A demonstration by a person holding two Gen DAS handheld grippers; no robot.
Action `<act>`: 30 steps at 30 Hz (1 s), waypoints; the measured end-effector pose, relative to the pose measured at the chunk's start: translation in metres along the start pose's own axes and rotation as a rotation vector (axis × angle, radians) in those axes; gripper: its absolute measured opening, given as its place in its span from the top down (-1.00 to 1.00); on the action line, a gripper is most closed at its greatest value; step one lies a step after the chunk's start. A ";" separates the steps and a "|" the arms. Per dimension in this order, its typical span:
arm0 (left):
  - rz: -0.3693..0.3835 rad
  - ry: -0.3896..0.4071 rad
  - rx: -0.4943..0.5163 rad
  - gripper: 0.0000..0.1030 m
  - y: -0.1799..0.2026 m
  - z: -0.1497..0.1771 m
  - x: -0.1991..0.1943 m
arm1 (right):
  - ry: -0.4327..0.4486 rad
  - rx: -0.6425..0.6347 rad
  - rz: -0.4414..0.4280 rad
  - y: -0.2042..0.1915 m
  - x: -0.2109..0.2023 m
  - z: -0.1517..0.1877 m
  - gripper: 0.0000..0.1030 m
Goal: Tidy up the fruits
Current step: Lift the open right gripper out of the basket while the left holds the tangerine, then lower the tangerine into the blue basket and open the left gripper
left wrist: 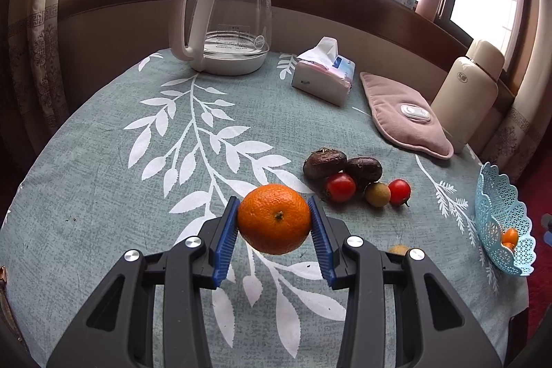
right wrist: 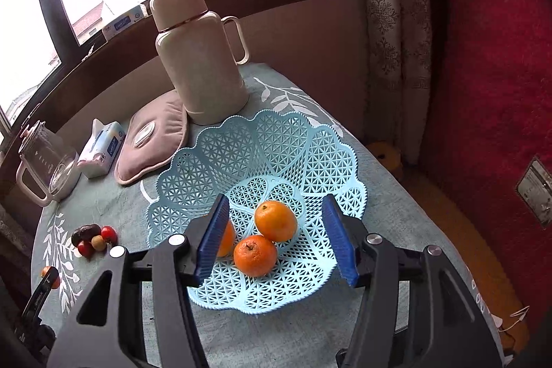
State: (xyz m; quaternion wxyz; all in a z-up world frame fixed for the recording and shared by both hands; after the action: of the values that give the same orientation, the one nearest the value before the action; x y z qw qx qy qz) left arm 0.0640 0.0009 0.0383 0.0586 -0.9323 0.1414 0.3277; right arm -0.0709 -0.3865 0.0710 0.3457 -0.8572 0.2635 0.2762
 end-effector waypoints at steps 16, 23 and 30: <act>0.120 0.002 0.140 0.21 0.079 -0.020 -0.015 | -0.007 0.078 -0.091 0.034 -0.004 -0.002 -0.22; 0.260 -0.034 0.147 0.21 0.115 -0.029 -0.010 | -0.012 0.086 -0.125 0.044 -0.008 -0.004 -0.23; 0.306 -0.031 0.240 0.21 0.159 -0.036 -0.012 | 0.010 0.102 -0.156 0.048 -0.012 -0.008 -0.37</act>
State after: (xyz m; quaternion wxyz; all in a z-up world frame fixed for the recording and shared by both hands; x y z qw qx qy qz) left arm 0.0284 -0.1555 0.0711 0.1207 -0.8812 0.3187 0.3277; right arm -0.1078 -0.4193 0.0624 0.4080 -0.8578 0.2112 0.2304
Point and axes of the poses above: each gripper's, at about its wrist camera, not at the fingertips, and x roughly the way its jaws point, y to its right, z to its underside, the point moved 1 cm from there along x, roughly the way its jaws point, and after that the axes turned 15 degrees about x, right-handed, at the moved point
